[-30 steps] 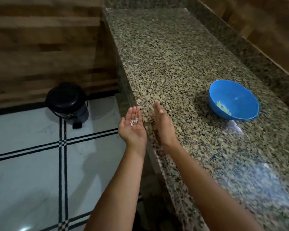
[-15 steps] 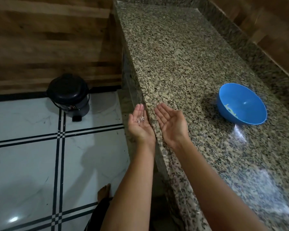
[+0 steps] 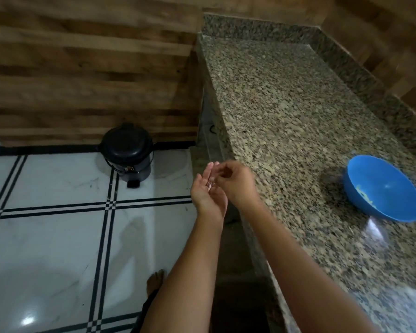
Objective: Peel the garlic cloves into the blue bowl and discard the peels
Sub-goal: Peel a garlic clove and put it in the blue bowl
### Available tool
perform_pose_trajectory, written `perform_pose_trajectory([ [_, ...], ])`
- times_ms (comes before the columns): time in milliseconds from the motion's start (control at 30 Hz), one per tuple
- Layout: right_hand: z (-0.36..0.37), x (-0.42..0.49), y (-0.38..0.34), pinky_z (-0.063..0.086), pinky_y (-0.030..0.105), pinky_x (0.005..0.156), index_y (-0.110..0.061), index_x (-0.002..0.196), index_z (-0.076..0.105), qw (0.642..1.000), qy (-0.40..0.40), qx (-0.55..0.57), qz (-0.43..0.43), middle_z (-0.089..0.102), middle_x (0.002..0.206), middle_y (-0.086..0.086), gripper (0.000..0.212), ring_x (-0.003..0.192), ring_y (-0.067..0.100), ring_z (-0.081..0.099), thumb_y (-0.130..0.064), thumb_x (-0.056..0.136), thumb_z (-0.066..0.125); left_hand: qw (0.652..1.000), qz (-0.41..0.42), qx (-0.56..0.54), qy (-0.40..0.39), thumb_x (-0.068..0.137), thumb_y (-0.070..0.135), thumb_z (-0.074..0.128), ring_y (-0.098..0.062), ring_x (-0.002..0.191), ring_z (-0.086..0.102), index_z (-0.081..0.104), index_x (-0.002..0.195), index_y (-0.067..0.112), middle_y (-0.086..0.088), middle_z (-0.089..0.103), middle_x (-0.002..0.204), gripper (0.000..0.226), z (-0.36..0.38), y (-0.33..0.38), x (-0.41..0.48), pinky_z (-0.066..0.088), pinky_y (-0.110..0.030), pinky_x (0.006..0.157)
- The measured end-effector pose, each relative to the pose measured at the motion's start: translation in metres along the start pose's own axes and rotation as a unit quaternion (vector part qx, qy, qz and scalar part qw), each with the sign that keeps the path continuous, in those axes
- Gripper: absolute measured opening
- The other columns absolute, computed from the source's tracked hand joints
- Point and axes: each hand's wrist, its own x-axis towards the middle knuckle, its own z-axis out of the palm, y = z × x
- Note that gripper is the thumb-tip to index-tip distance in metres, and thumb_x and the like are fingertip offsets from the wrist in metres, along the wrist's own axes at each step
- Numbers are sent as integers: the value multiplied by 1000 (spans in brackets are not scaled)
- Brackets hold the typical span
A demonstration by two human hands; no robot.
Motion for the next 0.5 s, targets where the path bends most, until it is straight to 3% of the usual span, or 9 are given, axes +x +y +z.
perform_pose_trajectory([
  [67, 19, 23, -11, 53, 15, 63, -12, 83, 65, 999, -18, -48, -13, 65, 77, -3, 11, 75, 11, 65, -2, 86, 62, 1000, 1, 4, 5, 102, 27, 30, -22, 97, 63, 62, 106, 5, -14, 66, 107, 39, 5, 26, 15, 50, -31, 78],
  [167, 57, 70, -26, 54, 31, 83, -6, 98, 70, 990, -54, -116, -61, 71, 95, 8, 15, 91, 18, 66, -6, 90, 58, 999, 14, 22, 42, 101, 26, 33, -22, 98, 62, 62, 99, 7, -12, 65, 99, 35, 10, 74, 48, 48, -33, 89],
  [233, 90, 107, -39, 52, 34, 89, -6, 102, 70, 984, -101, -130, -68, 70, 101, 9, 22, 96, 19, 65, -1, 88, 54, 996, 30, 29, 73, 101, 22, 35, -22, 94, 60, 60, 90, 7, -11, 62, 94, 31, 10, 111, 79, 45, -31, 93],
  [333, 148, 164, -60, 55, 36, 84, -11, 89, 67, 986, -163, -32, -22, 69, 94, 10, 19, 88, 20, 66, 4, 84, 55, 994, 53, 20, 92, 101, 19, 35, -18, 76, 59, 58, 84, 6, -9, 60, 83, 31, 6, 176, 134, 49, -26, 74],
  [367, 168, 186, -67, 55, 32, 80, -11, 91, 64, 986, -165, 16, 3, 67, 93, 11, 19, 84, 19, 65, 5, 85, 55, 993, 62, 24, 95, 101, 19, 34, -19, 77, 59, 58, 88, 4, -10, 59, 86, 31, 8, 201, 154, 49, -27, 74],
  [433, 202, 222, -83, 54, 20, 68, -3, 99, 62, 980, -160, 96, 62, 63, 87, 12, 17, 72, 14, 61, 7, 88, 53, 991, 72, 31, 107, 102, 21, 30, -24, 92, 60, 55, 108, -2, -14, 58, 101, 35, 12, 249, 188, 48, -30, 85],
  [500, 230, 257, -103, 53, 19, 65, 7, 107, 60, 966, -156, 171, 113, 62, 81, 10, 20, 67, 14, 61, 8, 88, 54, 989, 79, 45, 112, 103, 22, 26, -29, 118, 51, 45, 129, -4, -19, 52, 124, 42, 22, 294, 219, 40, -35, 98],
])
